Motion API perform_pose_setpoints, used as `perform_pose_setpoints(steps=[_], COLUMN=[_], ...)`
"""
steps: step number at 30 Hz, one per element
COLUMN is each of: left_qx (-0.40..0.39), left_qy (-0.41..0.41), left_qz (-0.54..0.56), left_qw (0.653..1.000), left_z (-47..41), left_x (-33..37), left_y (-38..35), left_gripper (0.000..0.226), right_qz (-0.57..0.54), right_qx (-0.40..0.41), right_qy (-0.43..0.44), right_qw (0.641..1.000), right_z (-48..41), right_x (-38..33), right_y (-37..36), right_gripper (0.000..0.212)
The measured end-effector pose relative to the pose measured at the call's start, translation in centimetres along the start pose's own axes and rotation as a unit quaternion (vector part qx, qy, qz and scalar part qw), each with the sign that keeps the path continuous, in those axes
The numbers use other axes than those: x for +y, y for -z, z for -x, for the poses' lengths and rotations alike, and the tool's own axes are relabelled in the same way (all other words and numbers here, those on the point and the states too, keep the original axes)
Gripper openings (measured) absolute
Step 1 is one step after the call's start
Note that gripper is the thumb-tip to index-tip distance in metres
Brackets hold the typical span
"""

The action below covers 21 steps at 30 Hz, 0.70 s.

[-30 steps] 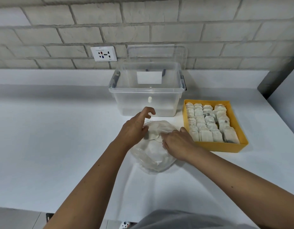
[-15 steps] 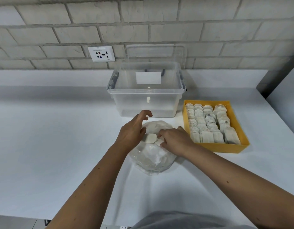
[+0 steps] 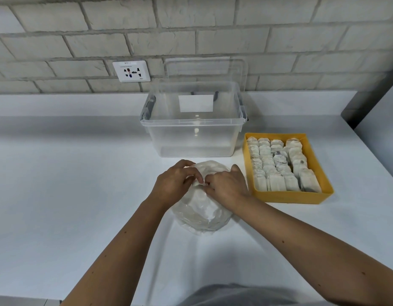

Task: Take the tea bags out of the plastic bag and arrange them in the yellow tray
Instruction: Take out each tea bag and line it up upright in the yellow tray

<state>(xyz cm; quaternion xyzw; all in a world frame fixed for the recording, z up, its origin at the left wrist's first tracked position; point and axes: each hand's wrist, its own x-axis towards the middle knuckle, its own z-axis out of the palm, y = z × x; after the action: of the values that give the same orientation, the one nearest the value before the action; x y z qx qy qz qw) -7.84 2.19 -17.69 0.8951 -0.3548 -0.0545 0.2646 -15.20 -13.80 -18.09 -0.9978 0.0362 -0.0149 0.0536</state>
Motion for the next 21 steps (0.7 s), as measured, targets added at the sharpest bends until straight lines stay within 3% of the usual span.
perform_pose_setpoints(steps=[3, 6, 10, 14, 17, 21], left_qx=[-0.007, 0.001, 0.072, 0.133, 0.183, 0.181], left_qy=[0.028, 0.026, -0.033, -0.072, -0.101, -0.134], left_qz=[-0.006, -0.042, -0.073, -0.082, -0.104, -0.131], left_qw=[1.0, 0.999, 0.994, 0.985, 0.972, 0.966], left_z=[0.3, 0.4, 0.2, 0.3, 0.3, -0.1], left_x=[0.3, 0.6, 1.0, 2.4, 3.5, 4.1], left_y=[0.1, -0.2, -0.3, -0.2, 0.2, 0.4], left_gripper=[0.016, 0.031, 0.03, 0.045, 0.041, 0.026], right_qz=[-0.022, -0.055, -0.105, -0.133, -0.135, -0.193], right_qx=[-0.001, -0.001, -0.009, -0.02, -0.038, -0.076], right_qy=[0.003, 0.006, 0.007, -0.014, -0.016, -0.005], right_qw=[1.0, 0.998, 0.994, 0.991, 0.99, 0.978], right_z=[0.1, 0.3, 0.7, 0.7, 0.9, 1.0], right_x=[1.0, 2.0, 2.6, 3.2, 3.6, 4.1], right_y=[1.4, 3.0, 4.9, 6.5, 7.3, 8.2], right_gripper=[0.03, 0.03, 0.024, 0.02, 0.02, 0.012])
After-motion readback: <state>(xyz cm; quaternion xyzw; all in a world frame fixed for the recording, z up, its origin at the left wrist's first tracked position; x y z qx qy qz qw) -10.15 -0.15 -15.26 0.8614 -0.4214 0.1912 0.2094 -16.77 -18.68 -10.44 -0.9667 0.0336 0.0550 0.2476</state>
